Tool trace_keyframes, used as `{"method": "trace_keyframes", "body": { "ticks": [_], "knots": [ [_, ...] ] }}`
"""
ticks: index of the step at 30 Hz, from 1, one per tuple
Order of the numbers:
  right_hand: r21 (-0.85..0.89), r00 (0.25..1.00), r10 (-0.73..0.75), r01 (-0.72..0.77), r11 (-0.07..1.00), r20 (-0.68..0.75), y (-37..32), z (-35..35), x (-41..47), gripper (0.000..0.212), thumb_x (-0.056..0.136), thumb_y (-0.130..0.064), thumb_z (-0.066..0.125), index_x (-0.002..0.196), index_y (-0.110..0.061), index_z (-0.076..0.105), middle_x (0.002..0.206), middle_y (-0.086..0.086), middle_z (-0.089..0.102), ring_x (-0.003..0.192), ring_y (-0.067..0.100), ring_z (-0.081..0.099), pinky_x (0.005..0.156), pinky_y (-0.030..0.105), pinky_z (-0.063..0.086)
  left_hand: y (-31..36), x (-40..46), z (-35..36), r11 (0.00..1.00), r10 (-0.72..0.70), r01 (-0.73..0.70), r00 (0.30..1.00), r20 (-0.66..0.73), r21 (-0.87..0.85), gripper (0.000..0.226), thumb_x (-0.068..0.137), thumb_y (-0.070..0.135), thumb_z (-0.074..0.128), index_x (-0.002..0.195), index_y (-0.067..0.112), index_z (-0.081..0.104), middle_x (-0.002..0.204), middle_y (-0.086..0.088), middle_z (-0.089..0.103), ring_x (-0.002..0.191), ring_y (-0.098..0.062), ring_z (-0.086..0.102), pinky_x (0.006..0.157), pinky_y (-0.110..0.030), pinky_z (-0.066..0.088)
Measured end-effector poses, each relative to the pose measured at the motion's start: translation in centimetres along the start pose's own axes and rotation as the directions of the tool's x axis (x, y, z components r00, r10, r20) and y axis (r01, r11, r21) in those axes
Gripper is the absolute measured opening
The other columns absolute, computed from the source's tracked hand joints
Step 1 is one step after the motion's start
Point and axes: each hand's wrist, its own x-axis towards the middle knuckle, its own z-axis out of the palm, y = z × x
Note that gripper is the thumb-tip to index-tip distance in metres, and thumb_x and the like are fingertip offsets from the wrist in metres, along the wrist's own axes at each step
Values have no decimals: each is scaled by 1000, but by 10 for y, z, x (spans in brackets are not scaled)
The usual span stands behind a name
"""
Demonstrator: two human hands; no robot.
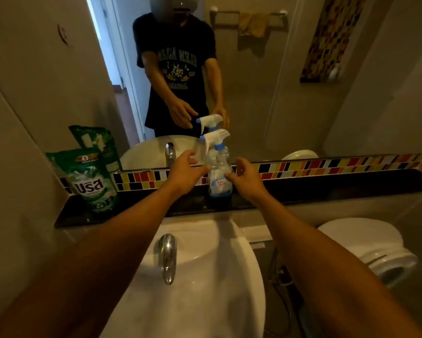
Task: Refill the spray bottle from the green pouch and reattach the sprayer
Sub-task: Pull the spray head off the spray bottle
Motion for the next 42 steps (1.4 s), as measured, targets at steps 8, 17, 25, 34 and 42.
{"method": "trace_keyframes", "body": {
  "ticks": [8, 17, 25, 34, 42],
  "knots": [
    [95, 990, -41, 28, 995, 138, -1, -4, 62, 65, 91, -16, 80, 148, -19, 50, 112, -22, 61, 96, -3, 60, 62, 10, 54, 23, 74, 16, 979, 62, -82, 992, -109, -186, 67, 88, 16, 74, 145, 21, 39, 128, -3, 56, 104, -11, 59, 64, -16, 52],
    [101, 964, -38, 12, 995, 263, 14, -1, 87, 41, 92, -10, 77, 130, -9, 62, 124, 9, 72, 108, 18, 70, 84, 25, 57, 21, 105, 24, 979, 155, -158, 987, -27, -131, 38, 89, 12, 70, 124, 22, 58, 116, 0, 62, 102, -11, 61, 75, -16, 51],
    [72, 966, -48, 31, 997, 254, 15, -7, 85, 42, 93, -11, 76, 133, -13, 63, 126, 5, 72, 116, 19, 69, 98, 39, 56, 42, 103, 10, 966, 192, -208, 975, -116, -155, 33, 91, 11, 69, 123, 14, 65, 114, 0, 59, 99, -11, 57, 75, -19, 49],
    [6, 971, -27, 26, 1000, 238, 5, -28, 74, 40, 93, -9, 75, 130, -14, 64, 113, -5, 73, 103, 7, 69, 87, 28, 55, 79, 98, -29, 932, 259, -300, 944, -202, -205, 30, 91, 14, 70, 121, 14, 67, 119, -7, 61, 111, -28, 61, 88, -38, 56],
    [-20, 984, -22, 26, 999, 177, 4, -46, 65, 44, 92, -5, 74, 133, -13, 61, 109, -10, 70, 97, 1, 66, 79, 21, 51, 88, 91, -66, 915, 267, -318, 939, -218, -249, 29, 95, 25, 65, 123, 17, 67, 116, -6, 67, 99, -20, 68, 75, -27, 60]
  ]
}}
